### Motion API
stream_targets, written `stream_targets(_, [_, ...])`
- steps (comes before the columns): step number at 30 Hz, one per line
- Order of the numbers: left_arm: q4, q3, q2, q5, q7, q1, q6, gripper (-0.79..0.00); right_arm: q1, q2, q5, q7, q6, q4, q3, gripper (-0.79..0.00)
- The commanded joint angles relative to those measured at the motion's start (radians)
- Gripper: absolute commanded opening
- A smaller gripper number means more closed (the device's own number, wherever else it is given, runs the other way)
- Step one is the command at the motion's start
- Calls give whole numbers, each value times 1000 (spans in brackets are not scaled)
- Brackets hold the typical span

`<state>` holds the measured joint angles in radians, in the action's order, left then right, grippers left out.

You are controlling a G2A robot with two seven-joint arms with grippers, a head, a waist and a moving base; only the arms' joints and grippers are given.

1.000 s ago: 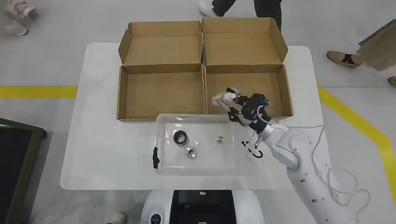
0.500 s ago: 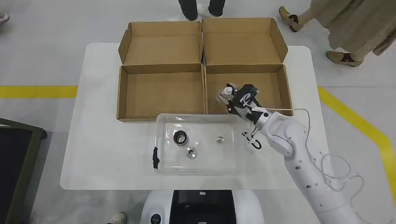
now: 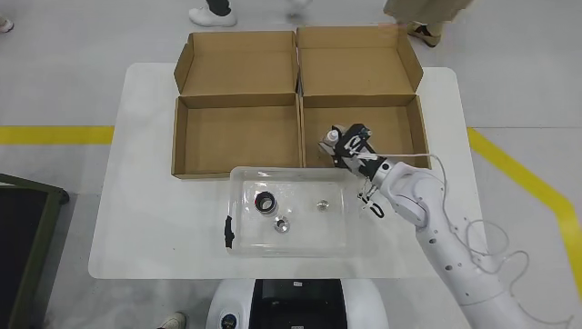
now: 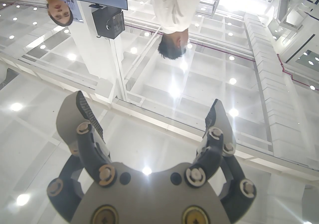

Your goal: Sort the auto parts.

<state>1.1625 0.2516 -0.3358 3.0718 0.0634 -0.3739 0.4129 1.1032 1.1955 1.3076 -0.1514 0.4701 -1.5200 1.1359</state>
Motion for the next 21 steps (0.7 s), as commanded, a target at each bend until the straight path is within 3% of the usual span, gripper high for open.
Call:
stream_targets(1, [0, 0, 0, 0, 0, 0, 0, 0, 0, 0, 4, -5, 0, 5, -2, -542])
stream_targets(4, [0, 0, 0, 0, 0, 0, 0, 0, -2, 1, 4, -6, -1, 15, -3, -443])
stream_targets(8, [0, 0, 0, 0, 0, 0, 0, 0, -4, 1, 1, -8, -1, 18, -2, -397])
stream_targets(14, [0, 0, 0, 0, 0, 0, 0, 0, 6, -1, -21, 0, 6, -29, 16, -6])
stream_targets(21, [0, 0, 0, 0, 0, 0, 0, 0, 33, -9, -40, -15, 39, -124, 50, 0])
